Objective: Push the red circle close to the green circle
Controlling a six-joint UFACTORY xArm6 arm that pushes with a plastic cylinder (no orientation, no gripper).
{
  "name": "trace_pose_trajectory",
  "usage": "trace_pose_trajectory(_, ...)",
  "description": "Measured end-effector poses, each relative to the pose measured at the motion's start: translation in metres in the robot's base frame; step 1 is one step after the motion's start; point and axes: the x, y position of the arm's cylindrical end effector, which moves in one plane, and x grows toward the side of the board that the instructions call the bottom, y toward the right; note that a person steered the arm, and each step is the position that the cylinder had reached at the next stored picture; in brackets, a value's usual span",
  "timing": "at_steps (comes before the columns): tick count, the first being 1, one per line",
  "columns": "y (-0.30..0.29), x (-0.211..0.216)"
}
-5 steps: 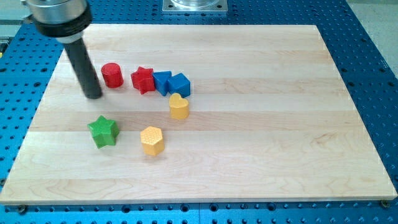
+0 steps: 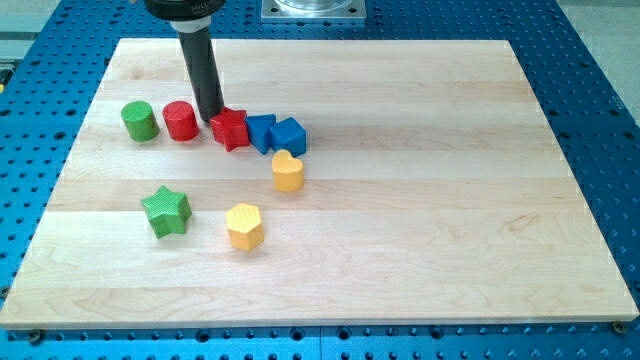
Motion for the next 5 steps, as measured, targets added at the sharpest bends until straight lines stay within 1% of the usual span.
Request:
trace_pose_trajectory(1, -0.009, -0.014)
trace_pose_trajectory(3, -0.02, -0.013)
trace_pose_trajectory(4, -0.042, -0.012)
trace_pose_trajectory(5, -0.048, -0.008)
